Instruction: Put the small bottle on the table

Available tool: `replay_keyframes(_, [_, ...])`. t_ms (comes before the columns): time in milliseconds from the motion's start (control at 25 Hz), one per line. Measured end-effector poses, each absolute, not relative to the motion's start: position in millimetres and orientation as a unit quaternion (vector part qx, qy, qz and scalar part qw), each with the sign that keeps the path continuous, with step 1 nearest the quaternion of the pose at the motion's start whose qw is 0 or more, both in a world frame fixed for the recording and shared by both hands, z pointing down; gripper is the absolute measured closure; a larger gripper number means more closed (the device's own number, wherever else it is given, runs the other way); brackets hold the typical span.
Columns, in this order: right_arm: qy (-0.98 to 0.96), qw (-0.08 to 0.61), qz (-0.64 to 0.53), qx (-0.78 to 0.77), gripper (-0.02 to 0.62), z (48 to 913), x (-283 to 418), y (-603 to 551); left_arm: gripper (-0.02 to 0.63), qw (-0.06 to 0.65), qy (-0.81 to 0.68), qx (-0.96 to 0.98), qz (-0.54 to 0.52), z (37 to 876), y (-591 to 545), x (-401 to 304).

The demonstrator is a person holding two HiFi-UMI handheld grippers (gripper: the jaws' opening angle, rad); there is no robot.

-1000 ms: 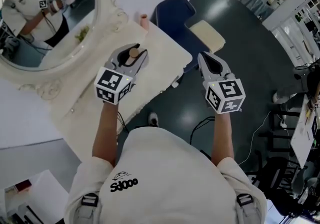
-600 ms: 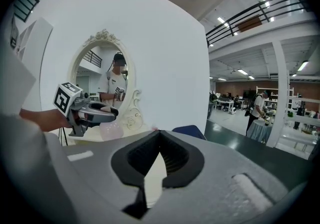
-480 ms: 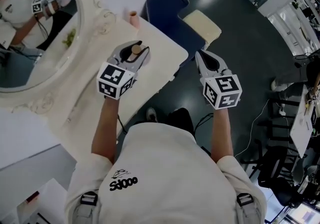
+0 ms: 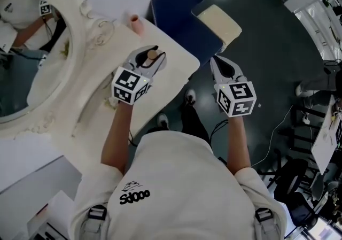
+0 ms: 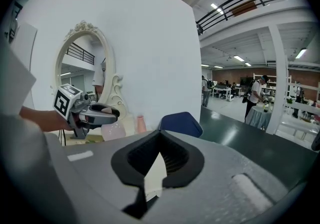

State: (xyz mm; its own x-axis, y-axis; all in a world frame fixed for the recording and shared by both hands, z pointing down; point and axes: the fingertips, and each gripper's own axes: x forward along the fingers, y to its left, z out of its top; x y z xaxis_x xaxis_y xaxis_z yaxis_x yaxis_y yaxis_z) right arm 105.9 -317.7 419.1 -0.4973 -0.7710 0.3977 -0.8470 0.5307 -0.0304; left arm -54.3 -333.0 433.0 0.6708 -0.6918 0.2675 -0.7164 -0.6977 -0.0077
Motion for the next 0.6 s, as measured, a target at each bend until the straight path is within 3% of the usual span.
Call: replay_keyframes(600, [-0.854, 0.204, 0.177, 0.444, 0.594, 489.6, 141.0, -389.6, 0.471, 0.127, -0.382, 0.899, 0.173, 548.5, -413.2, -2.1])
